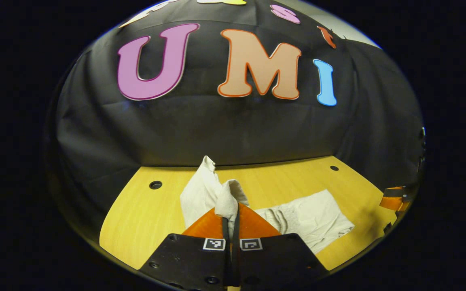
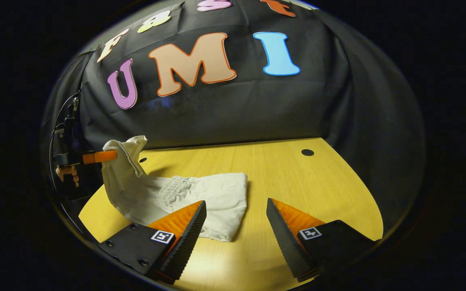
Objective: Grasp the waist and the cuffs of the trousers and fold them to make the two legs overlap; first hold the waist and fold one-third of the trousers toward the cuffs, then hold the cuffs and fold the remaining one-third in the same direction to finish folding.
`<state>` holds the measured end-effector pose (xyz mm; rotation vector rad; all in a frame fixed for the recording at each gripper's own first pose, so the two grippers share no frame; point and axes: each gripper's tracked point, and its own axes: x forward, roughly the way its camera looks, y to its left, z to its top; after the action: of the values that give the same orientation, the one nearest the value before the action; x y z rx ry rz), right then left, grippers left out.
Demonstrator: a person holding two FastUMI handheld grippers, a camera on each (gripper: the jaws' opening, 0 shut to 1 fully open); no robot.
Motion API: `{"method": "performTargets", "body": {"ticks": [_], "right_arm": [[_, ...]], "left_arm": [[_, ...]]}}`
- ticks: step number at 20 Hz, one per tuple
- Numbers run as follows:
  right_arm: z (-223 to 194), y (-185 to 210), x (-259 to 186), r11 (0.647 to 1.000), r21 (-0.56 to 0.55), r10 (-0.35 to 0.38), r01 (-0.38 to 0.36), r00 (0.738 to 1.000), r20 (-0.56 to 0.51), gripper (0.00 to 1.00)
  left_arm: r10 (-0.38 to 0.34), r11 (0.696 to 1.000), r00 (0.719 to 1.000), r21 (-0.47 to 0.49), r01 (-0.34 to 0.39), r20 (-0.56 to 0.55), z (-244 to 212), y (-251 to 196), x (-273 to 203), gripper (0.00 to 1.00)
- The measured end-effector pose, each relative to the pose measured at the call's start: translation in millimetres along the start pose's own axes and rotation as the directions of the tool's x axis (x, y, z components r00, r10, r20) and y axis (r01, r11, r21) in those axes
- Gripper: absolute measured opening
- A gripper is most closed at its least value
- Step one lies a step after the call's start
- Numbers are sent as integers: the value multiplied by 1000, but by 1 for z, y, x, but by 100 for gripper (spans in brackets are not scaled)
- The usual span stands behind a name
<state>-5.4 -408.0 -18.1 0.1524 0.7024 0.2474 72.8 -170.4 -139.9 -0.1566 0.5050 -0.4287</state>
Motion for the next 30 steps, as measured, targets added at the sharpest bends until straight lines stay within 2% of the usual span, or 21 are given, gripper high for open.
{"method": "performTargets", "body": {"ticks": [9,13,20,24,27,28,29,30], "right_arm": [[-5,-50,-19,999,24,-29,29,1000,2,96],[-7,-62,-23,999,18,-27,27,1000,-1,96],[-11,-79,-29,1000,15,-24,24,1000,0,96],[-10,-82,-27,1000,11,-10,10,1000,2,96],[-8,-74,-25,1000,5,18,-18,1000,3,96],[-7,-68,-23,999,3,35,-35,999,1,96],[-5,-60,-20,999,-1,52,-52,999,2,96],[0,-52,-18,998,-7,70,-70,997,10,96]], "left_arm": [[-116,991,993,61,116,-2,12,-105,30,0],[-156,987,988,49,156,0,8,-142,43,0],[-193,981,980,-8,193,-50,-27,-191,62,0],[-199,978,975,47,204,-95,-58,-211,64,0],[-199,974,974,88,208,-105,-70,-215,57,6],[-201,974,975,83,210,-97,-69,-216,53,10],[-213,973,974,73,219,-75,-62,-217,43,19],[-219,973,974,66,222,-50,-56,-218,36,21]]}}
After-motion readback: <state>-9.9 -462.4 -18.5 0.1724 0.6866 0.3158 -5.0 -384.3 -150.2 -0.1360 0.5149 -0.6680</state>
